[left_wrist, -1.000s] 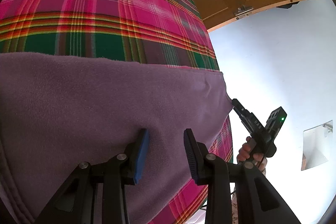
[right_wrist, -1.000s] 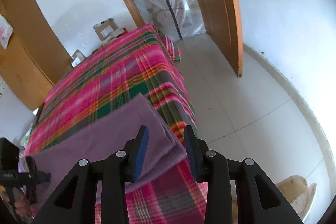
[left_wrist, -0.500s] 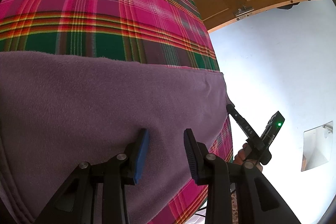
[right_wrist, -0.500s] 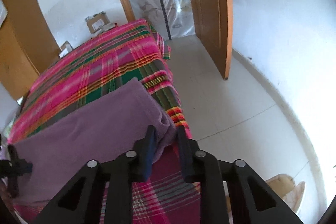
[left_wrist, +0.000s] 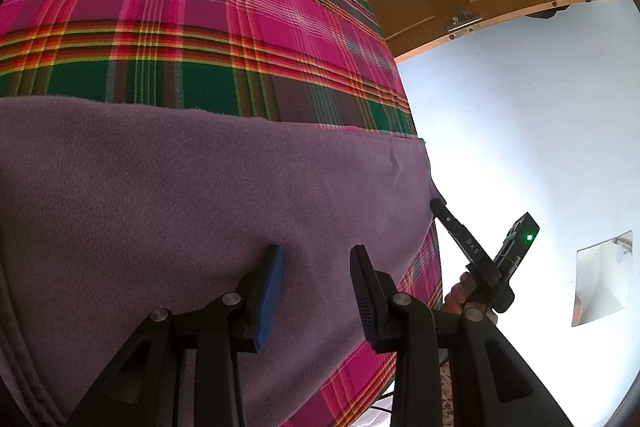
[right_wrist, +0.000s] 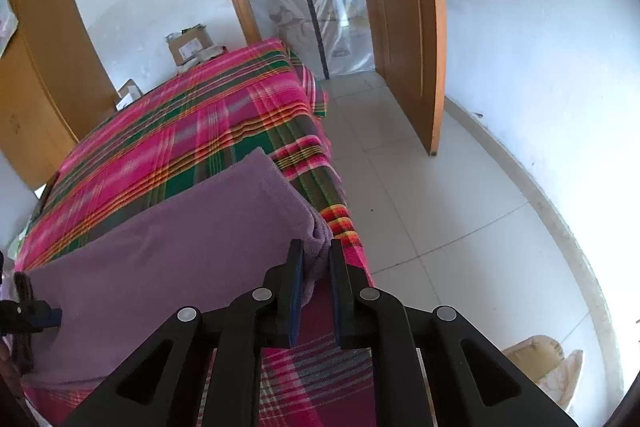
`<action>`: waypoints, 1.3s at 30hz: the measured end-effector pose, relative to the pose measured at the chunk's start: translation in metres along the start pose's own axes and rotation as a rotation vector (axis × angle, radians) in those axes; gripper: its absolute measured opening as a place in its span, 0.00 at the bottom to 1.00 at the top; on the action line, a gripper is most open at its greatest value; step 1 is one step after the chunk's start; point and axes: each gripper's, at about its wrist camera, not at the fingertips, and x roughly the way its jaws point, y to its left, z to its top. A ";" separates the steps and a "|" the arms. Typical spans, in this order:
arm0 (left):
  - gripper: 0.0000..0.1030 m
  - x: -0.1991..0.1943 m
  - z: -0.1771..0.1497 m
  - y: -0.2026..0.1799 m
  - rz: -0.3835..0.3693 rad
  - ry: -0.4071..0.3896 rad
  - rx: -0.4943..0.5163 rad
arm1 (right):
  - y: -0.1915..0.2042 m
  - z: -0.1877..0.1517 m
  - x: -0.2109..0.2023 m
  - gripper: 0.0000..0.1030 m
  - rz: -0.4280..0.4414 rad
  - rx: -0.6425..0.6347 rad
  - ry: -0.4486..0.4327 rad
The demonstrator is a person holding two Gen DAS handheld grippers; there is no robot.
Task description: Fold clothes
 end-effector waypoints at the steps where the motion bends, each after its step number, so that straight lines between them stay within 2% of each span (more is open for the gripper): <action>1: 0.34 0.000 0.000 0.000 0.001 -0.001 0.000 | -0.002 0.000 0.001 0.12 0.004 0.006 0.005; 9: 0.34 0.000 -0.005 -0.015 0.042 -0.002 0.036 | 0.003 -0.002 0.000 0.12 -0.015 -0.014 0.004; 13: 0.34 0.013 -0.009 -0.031 0.012 0.049 0.083 | 0.004 -0.002 0.000 0.12 -0.024 -0.021 0.004; 19: 0.34 0.030 -0.016 -0.051 0.024 0.092 0.143 | 0.005 -0.003 0.000 0.12 -0.027 -0.021 0.003; 26: 0.34 0.049 -0.020 -0.065 -0.008 0.167 0.173 | 0.005 -0.005 -0.001 0.12 -0.026 -0.015 -0.002; 31: 0.34 0.051 -0.018 -0.064 -0.022 0.160 0.150 | 0.005 -0.006 -0.002 0.12 -0.025 -0.009 -0.005; 39: 0.34 0.053 -0.019 -0.068 -0.010 0.143 0.176 | 0.007 -0.006 -0.008 0.12 -0.011 -0.010 -0.037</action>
